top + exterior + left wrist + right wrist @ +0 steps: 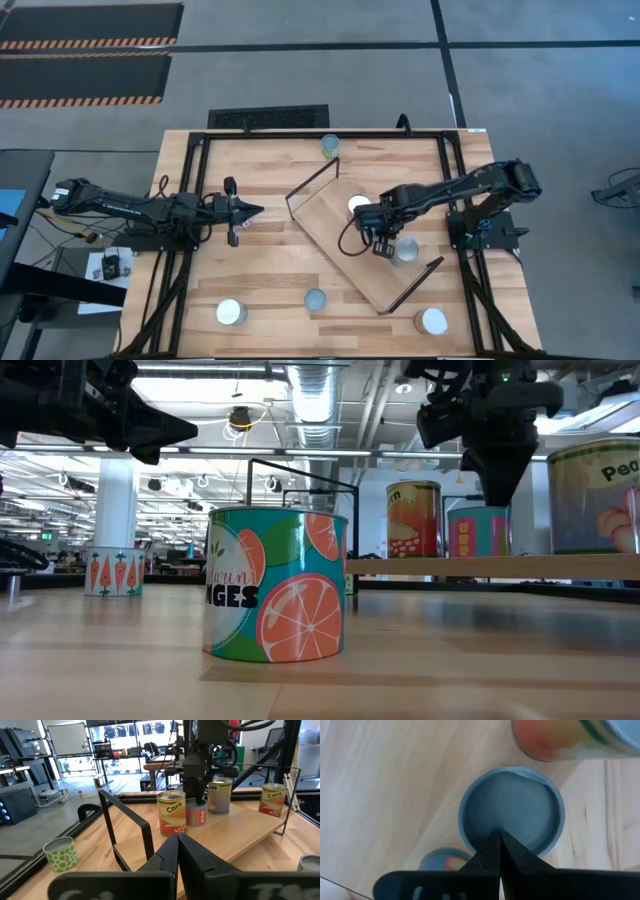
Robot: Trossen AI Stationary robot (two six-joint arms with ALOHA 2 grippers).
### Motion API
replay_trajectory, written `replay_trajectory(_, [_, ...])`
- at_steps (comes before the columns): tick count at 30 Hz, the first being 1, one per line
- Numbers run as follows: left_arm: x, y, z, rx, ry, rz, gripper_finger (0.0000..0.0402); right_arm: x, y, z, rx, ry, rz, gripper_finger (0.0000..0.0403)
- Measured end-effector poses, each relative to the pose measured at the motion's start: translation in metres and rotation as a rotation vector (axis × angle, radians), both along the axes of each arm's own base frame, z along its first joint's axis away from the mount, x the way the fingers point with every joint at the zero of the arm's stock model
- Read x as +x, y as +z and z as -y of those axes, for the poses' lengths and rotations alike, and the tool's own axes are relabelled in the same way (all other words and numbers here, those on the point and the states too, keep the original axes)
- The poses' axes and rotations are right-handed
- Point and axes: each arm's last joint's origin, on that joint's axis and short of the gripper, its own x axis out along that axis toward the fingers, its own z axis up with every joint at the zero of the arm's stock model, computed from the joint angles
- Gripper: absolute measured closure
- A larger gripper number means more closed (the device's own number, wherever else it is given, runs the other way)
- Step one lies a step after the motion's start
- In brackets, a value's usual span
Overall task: Pick and place cans onto a shelf
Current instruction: Adjust the small canned corn on the shelf, then adjust the large canned corn on the shelf
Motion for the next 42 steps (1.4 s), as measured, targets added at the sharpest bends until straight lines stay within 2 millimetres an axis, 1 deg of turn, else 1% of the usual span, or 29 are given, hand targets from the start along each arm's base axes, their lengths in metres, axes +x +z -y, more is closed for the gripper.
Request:
replay_trajectory(6, [0.0, 0.0, 0.0, 0.0, 0.0, 0.0, 0.0401, -0.003, 0.0, -0.006, 0.004, 0.009, -0.019, 0.039])
replay_trajectory(12, [0.0, 0.0, 0.0, 0.0, 0.0, 0.0, 0.0401, -0.003, 0.003, -0.006, 0.017, 0.007, -0.022, 0.0389])
replay_trajectory(16, [0.0, 0.0, 0.0, 0.0, 0.0, 0.0, 0.0401, 0.003, 0.018, -0.006, 0.004, 0.021, 0.02, 0.0385])
replay_trajectory(21, [0.0, 0.0, 0.0, 0.0, 0.0, 0.0, 0.0401, 0.01, 0.046, -0.006, -0.06, 0.044, 0.093, 0.039])
replay_trajectory(23, [0.0, 0.0, 0.0, 0.0, 0.0, 0.0, 0.0401, 0.014, 0.053, -0.002, -0.084, 0.032, 0.139, 0.0392])
replay_trajectory(25, [0.0, 0.0, 0.0, 0.0, 0.0, 0.0, 0.0401, 0.019, 0.056, 0.004, -0.124, 0.005, 0.181, 0.0392])
replay_trajectory(30, [0.0, 0.0, 0.0, 0.0, 0.0, 0.0, 0.0401, 0.025, 0.058, 0.026, -0.203, -0.089, 0.236, 0.0389])
replay_trajectory(35, [0.0, 0.0, 0.0, 0.0, 0.0, 0.0, 0.0401, 0.032, 0.056, 0.045, -0.204, -0.152, 0.304, 0.039])
replay_trajectory(38, [0.0, 0.0, 0.0, 0.0, 0.0, 0.0, 0.0401, 0.032, 0.051, 0.05, -0.181, -0.146, 0.303, 0.0391])
replay_trajectory(42, [0.0, 0.0, 0.0, 0.0, 0.0, -0.001, 0.0401, 0.031, 0.045, 0.048, -0.152, -0.135, 0.285, 0.0391])
